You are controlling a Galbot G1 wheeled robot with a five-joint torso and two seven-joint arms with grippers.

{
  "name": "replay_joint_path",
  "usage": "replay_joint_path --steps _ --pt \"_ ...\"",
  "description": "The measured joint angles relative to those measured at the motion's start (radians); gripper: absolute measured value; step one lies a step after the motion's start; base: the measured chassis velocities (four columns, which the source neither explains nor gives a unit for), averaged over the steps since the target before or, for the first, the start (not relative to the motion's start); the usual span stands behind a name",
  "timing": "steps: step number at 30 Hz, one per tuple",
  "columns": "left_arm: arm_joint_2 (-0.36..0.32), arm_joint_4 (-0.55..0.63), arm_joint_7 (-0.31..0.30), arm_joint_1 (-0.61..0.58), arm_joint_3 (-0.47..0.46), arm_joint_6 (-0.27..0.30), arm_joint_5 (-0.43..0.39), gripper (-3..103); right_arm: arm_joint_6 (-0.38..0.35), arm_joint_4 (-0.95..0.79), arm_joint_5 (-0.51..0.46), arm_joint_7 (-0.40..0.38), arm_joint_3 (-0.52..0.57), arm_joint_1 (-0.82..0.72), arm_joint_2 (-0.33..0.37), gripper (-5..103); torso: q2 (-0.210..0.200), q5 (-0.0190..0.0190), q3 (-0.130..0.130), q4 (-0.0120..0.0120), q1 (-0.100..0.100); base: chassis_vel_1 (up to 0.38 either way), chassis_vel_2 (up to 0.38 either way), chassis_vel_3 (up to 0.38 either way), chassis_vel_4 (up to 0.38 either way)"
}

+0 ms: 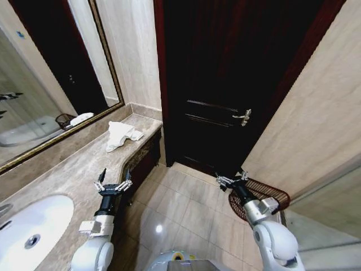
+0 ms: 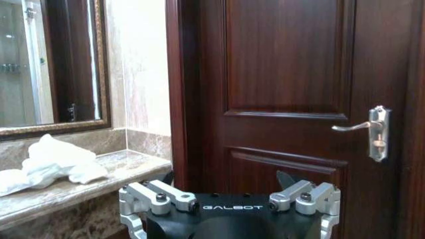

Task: Discard the used towel into the hamper.

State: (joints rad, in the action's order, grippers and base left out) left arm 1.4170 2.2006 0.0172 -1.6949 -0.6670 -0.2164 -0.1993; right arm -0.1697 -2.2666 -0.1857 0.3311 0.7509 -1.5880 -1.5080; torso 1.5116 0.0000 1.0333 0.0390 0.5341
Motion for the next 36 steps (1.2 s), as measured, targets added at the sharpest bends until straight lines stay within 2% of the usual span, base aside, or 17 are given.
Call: replay_joint_path --steps 16,21,36 --pt "0.004 -0.009 0.026 0.002 0.004 0.003 0.002 100 0.000 0.009 0.001 0.014 0.000 -0.003 0.000 100 0.000 0.0001 0.000 0.0000 0.000 -0.103 0.134 0.137 -0.099" --pt "0.006 -0.015 0.028 0.001 0.005 0.000 0.005 100 0.000 0.010 0.002 0.038 0.001 -0.008 0.001 100 0.000 -0.0001 0.000 0.0000 0.000 0.011 0.102 0.088 0.012" --pt "0.005 -0.022 0.033 0.000 -0.002 -0.013 0.005 100 0.006 0.010 0.006 0.042 0.000 -0.002 -0.002 100 0.000 -0.0001 0.000 0.0000 0.000 0.087 0.103 0.108 0.091"
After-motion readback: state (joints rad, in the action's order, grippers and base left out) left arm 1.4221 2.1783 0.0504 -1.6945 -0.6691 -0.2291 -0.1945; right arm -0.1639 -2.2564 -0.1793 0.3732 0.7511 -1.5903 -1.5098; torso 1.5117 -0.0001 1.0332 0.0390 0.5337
